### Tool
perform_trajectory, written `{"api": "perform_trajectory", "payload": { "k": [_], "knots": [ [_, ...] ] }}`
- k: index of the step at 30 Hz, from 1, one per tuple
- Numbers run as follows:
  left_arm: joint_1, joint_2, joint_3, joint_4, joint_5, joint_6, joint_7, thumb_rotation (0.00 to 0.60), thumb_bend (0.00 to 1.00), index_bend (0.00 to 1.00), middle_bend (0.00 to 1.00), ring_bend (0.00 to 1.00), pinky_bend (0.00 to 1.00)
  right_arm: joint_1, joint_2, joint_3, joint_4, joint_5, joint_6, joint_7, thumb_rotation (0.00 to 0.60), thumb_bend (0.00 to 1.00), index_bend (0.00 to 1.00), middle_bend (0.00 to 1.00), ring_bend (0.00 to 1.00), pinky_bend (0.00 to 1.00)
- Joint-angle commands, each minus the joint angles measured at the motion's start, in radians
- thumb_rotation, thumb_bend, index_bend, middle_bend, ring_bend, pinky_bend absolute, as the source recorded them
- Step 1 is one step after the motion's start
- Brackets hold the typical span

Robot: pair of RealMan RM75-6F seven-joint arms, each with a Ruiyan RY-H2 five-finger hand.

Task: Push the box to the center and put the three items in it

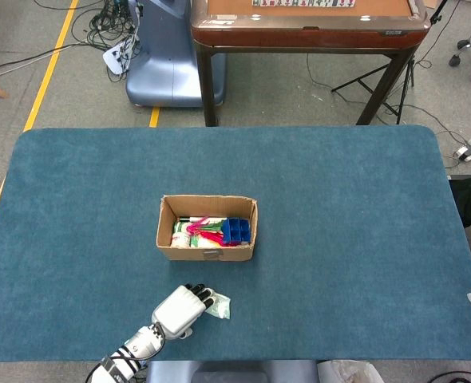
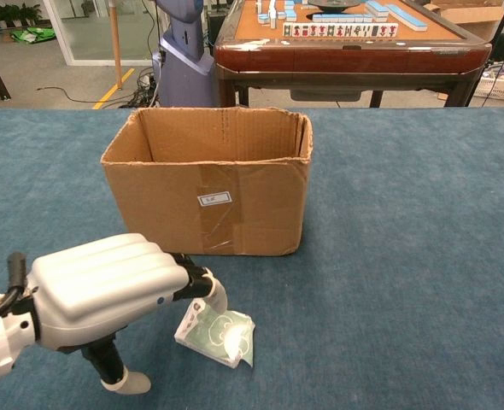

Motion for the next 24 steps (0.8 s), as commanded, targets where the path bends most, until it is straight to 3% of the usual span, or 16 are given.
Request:
{"api": "perform_trajectory", "payload": {
  "k": [1,15,24],
  "knots": [
    [-0.012,-0.016,-0.004,0.006,-0.015,0.001,0.012,0.6,0.1,0.25,0.25,0.23,0.42,-0.004,0.0,0.002,0.003,0.001,0.006,0.004,0.6,0.04,0.15,0.18,0.03,0.11],
    [-0.06,-0.083,-0.007,0.046,-0.101,0.023,0.079,0.6,0.1,0.18,0.22,0.21,0.42,-0.017,-0.001,0.01,0.021,0.004,0.03,0.034,0.6,0.04,0.15,0.18,0.03,0.11],
    [-0.086,-0.13,-0.014,0.095,-0.124,0.033,0.063,0.6,0.1,0.25,0.22,0.21,0.41,-0.02,-0.004,0.014,0.024,0.004,0.035,0.037,0.6,0.04,0.15,0.18,0.03,0.11]
  ]
}}
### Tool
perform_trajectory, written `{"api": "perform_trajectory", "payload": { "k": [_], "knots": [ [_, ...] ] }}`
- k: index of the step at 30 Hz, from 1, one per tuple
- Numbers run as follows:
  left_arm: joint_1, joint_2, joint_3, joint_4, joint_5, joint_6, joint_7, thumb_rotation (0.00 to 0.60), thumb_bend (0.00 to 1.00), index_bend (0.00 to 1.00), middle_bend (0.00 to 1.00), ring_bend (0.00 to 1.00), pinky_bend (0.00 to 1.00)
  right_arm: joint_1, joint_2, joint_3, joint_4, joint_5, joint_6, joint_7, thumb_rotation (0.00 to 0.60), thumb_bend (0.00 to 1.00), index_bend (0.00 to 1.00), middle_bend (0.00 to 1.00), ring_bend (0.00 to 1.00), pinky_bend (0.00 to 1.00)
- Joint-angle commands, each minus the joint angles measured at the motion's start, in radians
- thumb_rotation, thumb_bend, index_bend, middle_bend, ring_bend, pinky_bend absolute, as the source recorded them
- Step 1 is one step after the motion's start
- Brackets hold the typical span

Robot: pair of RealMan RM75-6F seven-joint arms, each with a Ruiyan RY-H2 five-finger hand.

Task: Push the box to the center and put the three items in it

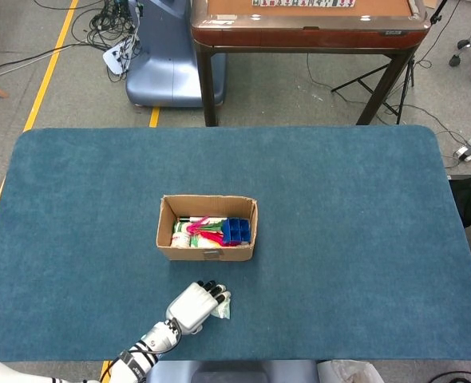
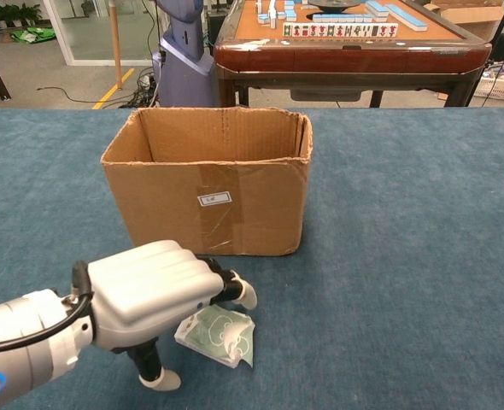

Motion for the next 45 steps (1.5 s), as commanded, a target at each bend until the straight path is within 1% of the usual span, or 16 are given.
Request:
{"api": "perform_trajectory", "payload": {
  "k": [1,6,10,12,14,17,28,35,45],
  "knots": [
    [-0.007,-0.013,-0.003,0.019,0.001,0.006,-0.017,0.6,0.1,0.25,0.22,0.21,0.41,-0.001,-0.001,0.001,0.0,0.002,0.0,0.003,0.6,0.04,0.15,0.18,0.03,0.11],
    [-0.015,-0.024,-0.001,0.041,0.003,0.009,-0.039,0.6,0.1,0.29,0.22,0.21,0.41,-0.002,-0.002,0.003,0.0,0.003,0.0,0.008,0.6,0.04,0.15,0.18,0.03,0.11],
    [-0.021,-0.028,0.003,0.049,-0.002,0.01,-0.048,0.6,0.13,0.31,0.23,0.21,0.41,-0.001,0.0,0.004,-0.002,0.003,-0.002,0.006,0.6,0.04,0.15,0.18,0.03,0.11],
    [-0.024,-0.031,0.004,0.053,-0.005,0.009,-0.055,0.6,0.16,0.31,0.24,0.21,0.41,0.0,0.0,0.005,-0.003,0.003,-0.003,0.005,0.6,0.04,0.15,0.18,0.03,0.11],
    [-0.029,-0.033,0.005,0.057,-0.008,0.007,-0.058,0.6,0.2,0.31,0.24,0.21,0.41,-0.001,-0.002,0.004,-0.003,0.003,-0.005,0.004,0.6,0.04,0.15,0.18,0.03,0.11],
    [-0.035,-0.035,0.007,0.061,-0.012,0.006,-0.059,0.6,0.24,0.31,0.24,0.21,0.41,0.0,-0.002,0.006,-0.003,0.003,-0.006,0.004,0.6,0.04,0.15,0.18,0.03,0.11],
    [-0.05,-0.038,0.014,0.068,-0.026,0.002,-0.081,0.6,0.25,0.33,0.26,0.21,0.41,0.003,-0.002,0.009,-0.001,0.007,-0.013,0.01,0.6,0.04,0.15,0.18,0.03,0.11],
    [-0.055,-0.035,0.019,0.077,-0.015,0.004,-0.109,0.6,0.27,0.38,0.31,0.21,0.4,0.004,-0.004,0.012,0.001,0.01,-0.015,0.016,0.6,0.04,0.15,0.18,0.03,0.11],
    [-0.05,-0.035,0.026,0.089,0.022,0.018,-0.162,0.6,0.35,0.47,0.42,0.21,0.38,0.004,-0.003,0.014,-0.006,0.014,-0.018,0.024,0.6,0.04,0.15,0.19,0.03,0.11]
  ]
}}
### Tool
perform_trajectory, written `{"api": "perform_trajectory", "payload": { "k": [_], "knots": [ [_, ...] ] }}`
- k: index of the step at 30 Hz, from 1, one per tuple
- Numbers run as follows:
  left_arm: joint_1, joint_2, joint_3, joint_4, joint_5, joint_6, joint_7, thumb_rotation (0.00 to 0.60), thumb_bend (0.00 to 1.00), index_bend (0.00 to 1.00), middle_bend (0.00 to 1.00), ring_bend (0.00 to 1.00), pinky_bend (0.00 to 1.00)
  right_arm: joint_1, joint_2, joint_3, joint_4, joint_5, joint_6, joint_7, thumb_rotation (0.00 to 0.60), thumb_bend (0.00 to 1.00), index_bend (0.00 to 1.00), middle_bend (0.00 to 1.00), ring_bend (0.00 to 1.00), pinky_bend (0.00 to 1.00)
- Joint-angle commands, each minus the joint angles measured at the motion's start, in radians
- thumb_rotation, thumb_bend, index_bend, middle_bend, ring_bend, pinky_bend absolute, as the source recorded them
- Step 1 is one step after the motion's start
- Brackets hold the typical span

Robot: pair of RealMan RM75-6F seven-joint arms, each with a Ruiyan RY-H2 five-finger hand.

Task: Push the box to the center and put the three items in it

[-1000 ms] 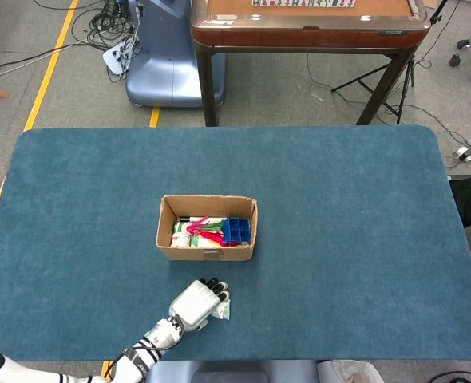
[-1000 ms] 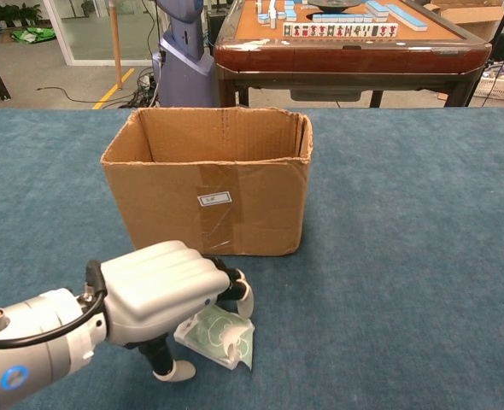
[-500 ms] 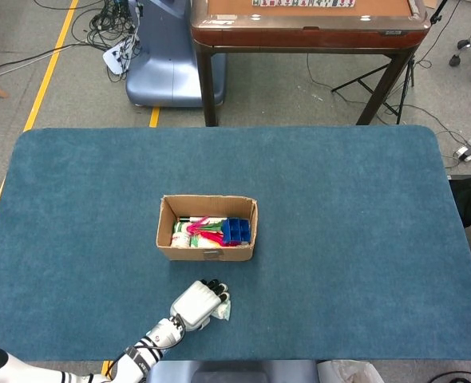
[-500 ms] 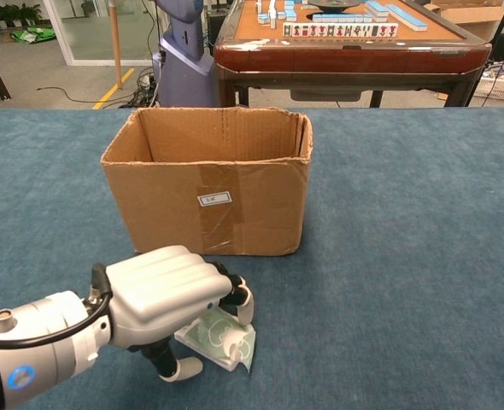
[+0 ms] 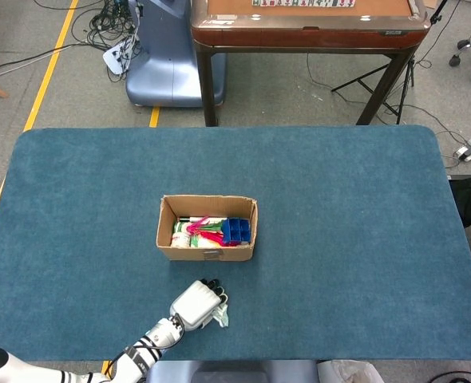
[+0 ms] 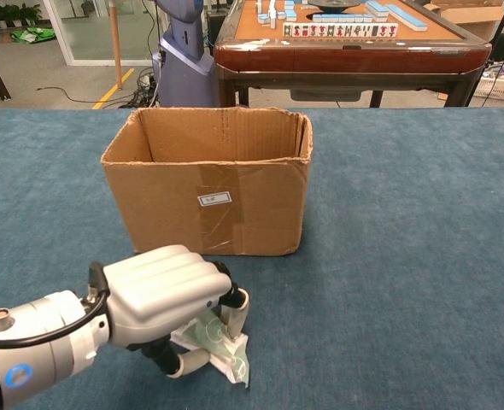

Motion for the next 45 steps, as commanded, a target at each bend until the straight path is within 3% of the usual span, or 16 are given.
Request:
{"api": "perform_trajectory", "payload": {
  "k": [1,15,33,40,45],
  "knots": [
    [0.004,-0.001,0.002,0.005,0.021,0.01,-0.021,0.6,0.36,0.48,0.43,0.21,0.38,0.0,0.0,0.0,-0.001,0.0,-0.001,0.0,0.6,0.04,0.15,0.19,0.03,0.11],
    [0.048,0.067,0.012,-0.058,0.103,0.085,-0.099,0.6,0.39,0.56,0.54,0.26,0.38,0.004,-0.001,0.001,-0.011,-0.003,-0.01,-0.008,0.6,0.04,0.15,0.19,0.03,0.11],
    [0.144,0.381,-0.02,-0.377,0.169,0.315,0.047,0.6,0.39,0.57,0.54,0.26,0.38,0.021,-0.008,-0.004,-0.025,-0.015,-0.044,-0.055,0.6,0.04,0.15,0.19,0.03,0.11],
    [0.148,0.428,-0.071,-0.437,0.189,0.347,0.064,0.6,0.39,0.56,0.54,0.26,0.38,0.029,-0.011,-0.005,-0.034,-0.012,-0.061,-0.073,0.6,0.04,0.15,0.19,0.03,0.11],
    [0.107,0.402,-0.158,-0.405,0.108,0.322,0.067,0.6,0.39,0.55,0.54,0.26,0.38,0.035,-0.011,-0.006,-0.042,-0.009,-0.074,-0.082,0.6,0.04,0.15,0.19,0.03,0.11]
  ]
}}
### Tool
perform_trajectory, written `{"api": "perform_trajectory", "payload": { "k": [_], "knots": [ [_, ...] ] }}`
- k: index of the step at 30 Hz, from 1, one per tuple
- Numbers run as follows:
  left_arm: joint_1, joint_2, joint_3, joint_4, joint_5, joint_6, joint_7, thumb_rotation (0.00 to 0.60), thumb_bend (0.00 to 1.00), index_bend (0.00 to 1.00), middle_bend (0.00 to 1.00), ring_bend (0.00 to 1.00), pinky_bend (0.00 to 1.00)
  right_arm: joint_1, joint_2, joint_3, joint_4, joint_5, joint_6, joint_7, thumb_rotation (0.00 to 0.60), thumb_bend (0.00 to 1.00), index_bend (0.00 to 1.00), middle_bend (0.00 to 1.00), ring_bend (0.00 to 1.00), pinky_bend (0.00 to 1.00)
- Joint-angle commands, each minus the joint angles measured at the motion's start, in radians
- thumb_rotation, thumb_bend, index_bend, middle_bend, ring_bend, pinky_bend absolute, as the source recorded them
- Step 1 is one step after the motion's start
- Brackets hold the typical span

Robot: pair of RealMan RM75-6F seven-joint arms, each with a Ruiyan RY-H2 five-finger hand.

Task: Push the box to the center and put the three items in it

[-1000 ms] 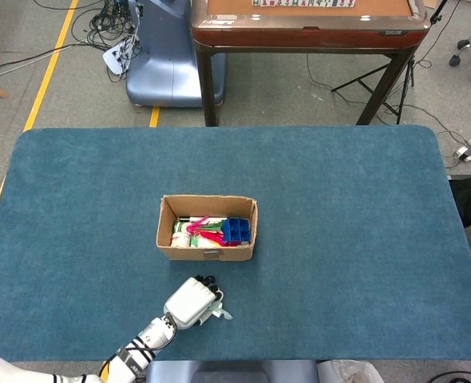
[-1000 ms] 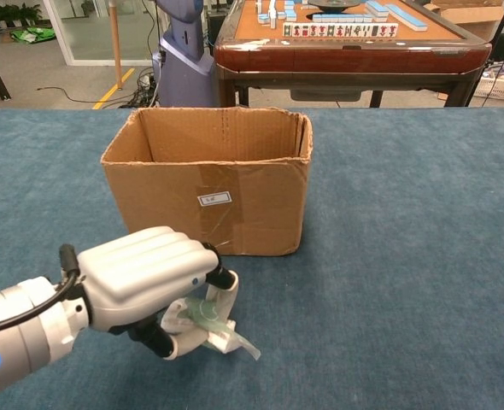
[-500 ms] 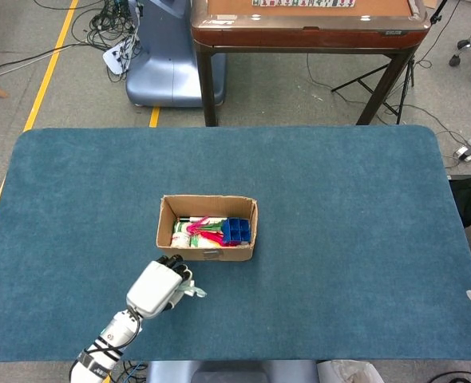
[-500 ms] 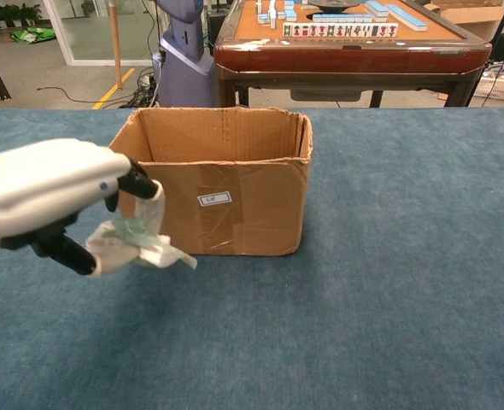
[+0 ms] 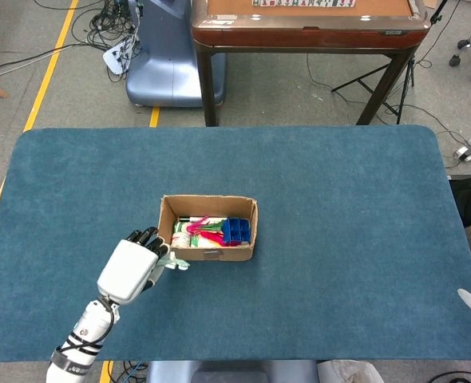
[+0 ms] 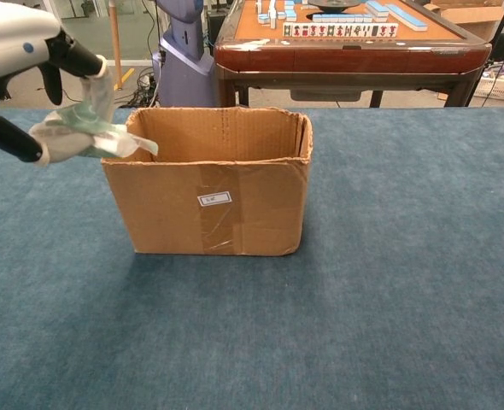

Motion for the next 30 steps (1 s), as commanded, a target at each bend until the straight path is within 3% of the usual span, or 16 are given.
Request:
{"api": "perform_trajectory", "payload": {
  "k": [1,8,13,16,19,23,27,30],
  "knots": [
    [-0.036,-0.024,-0.068,0.033,-0.082,-0.025,-0.007,0.6,0.39,0.54,0.54,0.26,0.38,0.003,0.0,0.0,-0.002,0.004,-0.007,-0.002,0.6,0.04,0.15,0.19,0.03,0.11],
    [-0.102,-0.076,-0.157,0.12,-0.184,-0.073,-0.055,0.6,0.39,0.48,0.52,0.25,0.38,0.012,0.002,0.003,-0.007,0.016,-0.022,-0.003,0.6,0.04,0.15,0.19,0.03,0.11],
    [-0.141,-0.128,-0.174,0.185,-0.225,-0.101,-0.069,0.6,0.39,0.41,0.48,0.24,0.37,0.019,0.002,0.003,-0.011,0.019,-0.038,-0.011,0.6,0.04,0.15,0.19,0.03,0.11],
    [-0.162,-0.142,-0.172,0.202,-0.279,-0.121,-0.039,0.6,0.37,0.29,0.38,0.17,0.35,0.022,0.001,0.002,-0.014,0.019,-0.045,-0.02,0.6,0.04,0.15,0.19,0.03,0.11],
    [-0.176,-0.151,-0.176,0.203,-0.318,-0.126,-0.027,0.6,0.25,0.16,0.22,0.08,0.31,0.024,0.0,0.002,-0.016,0.019,-0.049,-0.026,0.6,0.04,0.15,0.19,0.03,0.11],
    [-0.184,-0.155,-0.169,0.203,-0.325,-0.114,-0.023,0.6,0.15,0.11,0.05,0.0,0.27,0.027,-0.001,0.0,-0.019,0.017,-0.056,-0.035,0.6,0.04,0.15,0.19,0.03,0.11],
    [-0.176,-0.14,-0.16,0.18,-0.32,-0.089,-0.028,0.6,0.14,0.05,0.0,0.0,0.26,0.031,-0.003,-0.001,-0.022,0.017,-0.064,-0.046,0.6,0.04,0.15,0.19,0.03,0.11],
    [-0.155,-0.115,-0.141,0.147,-0.293,-0.05,-0.023,0.6,0.14,0.06,0.0,0.0,0.26,0.036,-0.005,-0.003,-0.025,0.018,-0.076,-0.061,0.6,0.04,0.15,0.19,0.03,0.11]
  ]
}}
